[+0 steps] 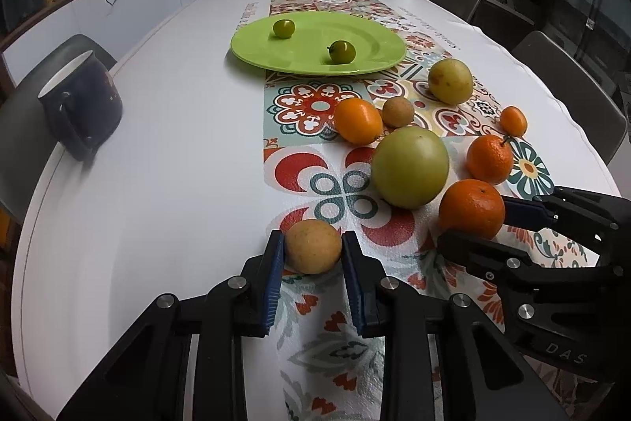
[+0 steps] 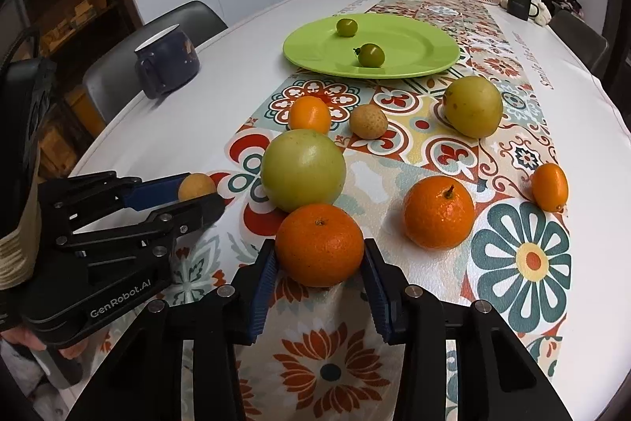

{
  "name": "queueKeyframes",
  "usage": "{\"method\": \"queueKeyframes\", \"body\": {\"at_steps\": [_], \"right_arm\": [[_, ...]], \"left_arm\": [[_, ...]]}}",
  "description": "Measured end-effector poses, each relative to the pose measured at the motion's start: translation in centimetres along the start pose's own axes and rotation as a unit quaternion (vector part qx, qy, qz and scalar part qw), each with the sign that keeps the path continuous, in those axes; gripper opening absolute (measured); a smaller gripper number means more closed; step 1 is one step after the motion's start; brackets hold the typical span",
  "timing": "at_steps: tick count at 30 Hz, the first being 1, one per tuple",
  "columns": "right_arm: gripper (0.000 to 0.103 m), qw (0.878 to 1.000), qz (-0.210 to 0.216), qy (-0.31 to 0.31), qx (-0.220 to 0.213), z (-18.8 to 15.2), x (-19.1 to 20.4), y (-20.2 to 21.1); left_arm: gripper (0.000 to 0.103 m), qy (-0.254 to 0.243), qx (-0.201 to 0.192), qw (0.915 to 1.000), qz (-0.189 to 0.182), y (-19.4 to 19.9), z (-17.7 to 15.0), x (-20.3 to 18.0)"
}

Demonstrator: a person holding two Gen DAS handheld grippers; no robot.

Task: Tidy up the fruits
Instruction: 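Grasp the brown round fruit with the left tool while the right tool grasps a tangerine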

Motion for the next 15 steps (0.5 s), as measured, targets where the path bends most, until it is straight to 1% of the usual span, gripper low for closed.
{"method": "queueKeyframes", "body": {"at_steps": [6, 15], "right_arm": [[0.043, 1.0, 0.0, -0.001, -0.01, 0.2, 0.0, 1.0], [0.043, 0.999, 0.001, -0.001, -0.04, 0.9, 0.1, 3.7]], "left_arm": [[0.029, -0.002, -0.008, 1.0, -0.005, 1.3, 0.0, -0.5], [0.029, -0.001, -0.043, 0.9991, 0.004, 4.7, 1.2, -1.2]]}}
Point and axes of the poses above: each gripper's, at about its wrist camera, not at the fingertips, and y roughly against the way its jaws point, x to its left, z to its top, the point moved 7 cm from there along -y, roughly the way its jaws point, and after that the axes turned 1 degree about y, right-handed, at the moved point
